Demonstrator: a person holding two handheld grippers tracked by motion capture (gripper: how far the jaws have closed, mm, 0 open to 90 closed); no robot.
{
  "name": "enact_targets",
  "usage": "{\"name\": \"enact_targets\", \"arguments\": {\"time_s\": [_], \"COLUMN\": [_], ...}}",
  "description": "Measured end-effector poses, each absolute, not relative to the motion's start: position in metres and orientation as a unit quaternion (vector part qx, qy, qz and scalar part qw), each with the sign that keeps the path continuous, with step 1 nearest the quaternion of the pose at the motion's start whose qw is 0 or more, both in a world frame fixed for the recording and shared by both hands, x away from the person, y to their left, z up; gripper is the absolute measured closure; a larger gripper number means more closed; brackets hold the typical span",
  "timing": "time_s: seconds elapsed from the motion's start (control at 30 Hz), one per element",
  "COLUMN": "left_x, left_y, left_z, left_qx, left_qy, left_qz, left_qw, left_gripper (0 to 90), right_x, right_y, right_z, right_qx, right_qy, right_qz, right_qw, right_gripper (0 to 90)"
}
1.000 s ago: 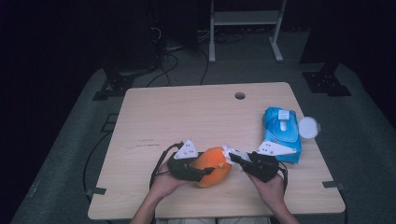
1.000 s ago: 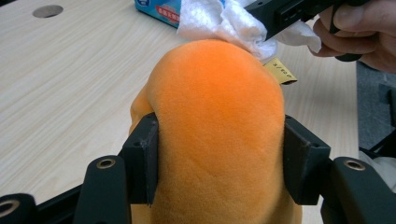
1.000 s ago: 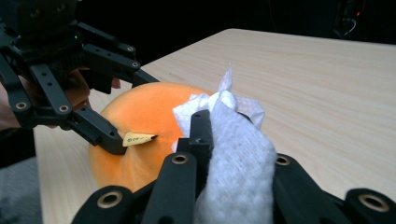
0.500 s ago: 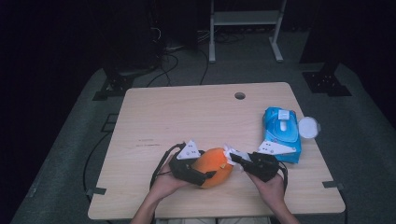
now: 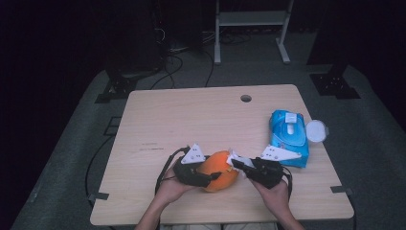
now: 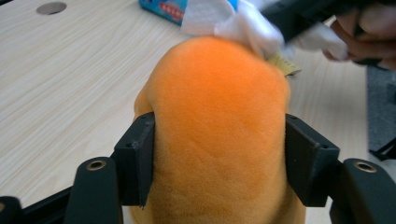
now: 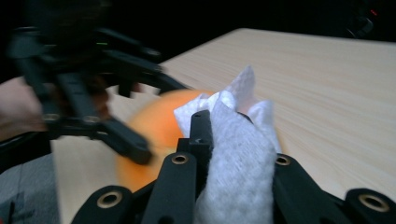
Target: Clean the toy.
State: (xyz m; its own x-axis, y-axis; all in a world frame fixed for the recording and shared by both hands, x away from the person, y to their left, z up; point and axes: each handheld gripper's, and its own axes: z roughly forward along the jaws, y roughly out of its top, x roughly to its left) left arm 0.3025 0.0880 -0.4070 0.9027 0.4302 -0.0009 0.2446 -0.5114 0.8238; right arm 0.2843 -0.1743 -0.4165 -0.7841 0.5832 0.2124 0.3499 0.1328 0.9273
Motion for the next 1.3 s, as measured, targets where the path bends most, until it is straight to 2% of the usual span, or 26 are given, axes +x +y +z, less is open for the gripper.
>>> {"name": "enact_targets", "arguments": {"time_s": [0.2, 0.23, 0.37, 0.7, 0.77, 0.87, 0.93, 1.03, 1.2, 1.3], "left_x": [0.302, 0.302, 0.305, 0.311, 0.311, 0.306, 0.307, 0.305, 0.306, 0.304], "left_y": [0.091, 0.092, 0.093, 0.095, 0.095, 0.095, 0.095, 0.094, 0.095, 0.091], "left_z": [-0.406, -0.407, -0.406, -0.409, -0.41, -0.41, -0.407, -0.405, -0.407, -0.408], "left_qx": [0.867, 0.867, 0.864, 0.862, 0.864, 0.866, 0.859, 0.859, 0.858, 0.863], "left_qy": [0.184, 0.184, 0.198, 0.222, 0.222, 0.205, 0.212, 0.212, 0.211, 0.201], "left_qz": [0.099, 0.095, 0.081, 0.061, 0.06, 0.091, 0.11, 0.142, 0.122, 0.125], "left_qw": [0.452, 0.453, 0.455, 0.453, 0.447, 0.447, 0.454, 0.444, 0.451, 0.447], "left_gripper": [36.4, 34.9, 19.8, 8.8, 10.3, 27.4, 33.9, 35.0, 26.3, 28.3], "right_x": [0.288, 0.291, 0.296, 0.3, 0.301, 0.298, 0.295, 0.289, 0.292, 0.297], "right_y": [-0.176, -0.179, -0.186, -0.191, -0.192, -0.189, -0.184, -0.173, -0.174, -0.182], "right_z": [-0.42, -0.423, -0.428, -0.431, -0.432, -0.431, -0.427, -0.423, -0.428, -0.43], "right_qx": [0.311, 0.319, 0.339, 0.355, 0.357, 0.358, 0.343, 0.317, 0.321, 0.341], "right_qy": [0.749, 0.747, 0.743, 0.74, 0.74, 0.737, 0.735, 0.743, 0.745, 0.74], "right_qz": [0.577, 0.575, 0.569, 0.561, 0.561, 0.565, 0.579, 0.584, 0.579, 0.574], "right_qw": [0.097, 0.096, 0.096, 0.105, 0.103, 0.096, 0.084, 0.081, 0.075, 0.077], "right_gripper": [79.4, 79.4, 79.3, 79.3, 79.3, 79.4, 79.5, 79.5, 79.5, 79.5]}}
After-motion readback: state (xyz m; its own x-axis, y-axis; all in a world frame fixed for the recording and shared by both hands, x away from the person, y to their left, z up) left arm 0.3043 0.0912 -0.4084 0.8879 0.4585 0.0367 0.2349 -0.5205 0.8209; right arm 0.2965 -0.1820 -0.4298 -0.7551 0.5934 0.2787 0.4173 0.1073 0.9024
